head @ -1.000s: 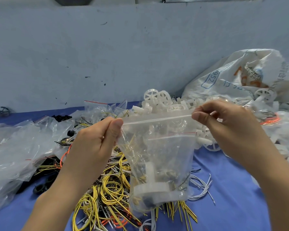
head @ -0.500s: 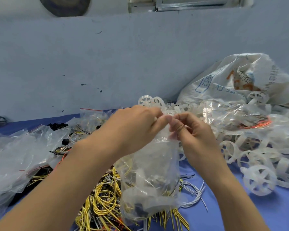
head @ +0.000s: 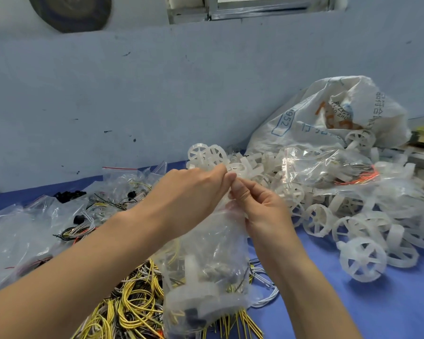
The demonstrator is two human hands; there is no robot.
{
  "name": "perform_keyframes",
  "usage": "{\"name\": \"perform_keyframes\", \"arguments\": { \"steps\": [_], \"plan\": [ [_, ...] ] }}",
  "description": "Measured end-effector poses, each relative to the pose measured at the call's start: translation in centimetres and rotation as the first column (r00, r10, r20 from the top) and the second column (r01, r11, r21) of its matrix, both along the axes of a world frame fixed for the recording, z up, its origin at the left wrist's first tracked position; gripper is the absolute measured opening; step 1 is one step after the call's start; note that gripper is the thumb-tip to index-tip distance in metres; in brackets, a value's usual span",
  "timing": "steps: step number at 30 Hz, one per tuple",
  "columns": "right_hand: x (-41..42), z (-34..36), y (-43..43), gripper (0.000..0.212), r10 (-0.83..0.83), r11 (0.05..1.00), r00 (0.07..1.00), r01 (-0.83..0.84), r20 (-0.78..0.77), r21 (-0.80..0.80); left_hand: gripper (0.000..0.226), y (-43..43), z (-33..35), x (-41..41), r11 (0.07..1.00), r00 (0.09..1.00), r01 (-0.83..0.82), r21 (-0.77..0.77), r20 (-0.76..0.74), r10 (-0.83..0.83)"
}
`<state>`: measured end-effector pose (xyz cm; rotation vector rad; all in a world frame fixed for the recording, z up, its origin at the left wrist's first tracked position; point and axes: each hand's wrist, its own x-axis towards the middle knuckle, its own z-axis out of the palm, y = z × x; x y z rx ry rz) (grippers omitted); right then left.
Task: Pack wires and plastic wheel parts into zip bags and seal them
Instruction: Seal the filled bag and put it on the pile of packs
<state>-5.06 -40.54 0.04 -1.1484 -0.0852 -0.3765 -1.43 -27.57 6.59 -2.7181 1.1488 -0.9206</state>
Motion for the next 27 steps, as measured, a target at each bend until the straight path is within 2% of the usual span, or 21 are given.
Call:
{"name": "perform_keyframes", "arguments": {
  "steps": [6, 12, 18, 25, 27],
  "plan": [
    [0.2, 0.2, 0.6, 0.011, -0.108, 0.993, 0.994, 0.108, 0.001, -0.047, 0.042, 1.3, -0.5, 0.1, 0.999, 0.997, 0.036, 0.020, 0.063, -0.037],
    [0.2, 0.4, 0.8, 0.011, -0.183, 0.983, 0.983, 0.183, -0.015, -0.034, 0.050, 3.4, -0.4, -0.5, 1.000, 0.996, 0.015, -0.004, 0.084, -0.014],
    [0.2, 0.7, 0.7, 0.011, -0.212, 0.977, 0.977, 0.211, -0.015, -0.032, 0.045, 6.1, -0.5, -1.0, 1.000, 0.997, -0.023, -0.009, 0.068, 0.024],
    [0.4, 0.7, 0.2, 0.010, -0.257, 0.966, 0.966, 0.257, 0.004, -0.008, 0.032, 8.0, -0.1, -1.8, 1.000, 0.998, 0.002, 0.000, 0.071, -0.002],
    [0.5, 0.7, -0.1, 0.009, -0.279, 0.960, 0.960, 0.279, 0.005, 0.006, 0.035, 8.6, 0.0, -1.9, 1.000, 0.999, 0.009, 0.009, 0.053, -0.010]
  ]
}}
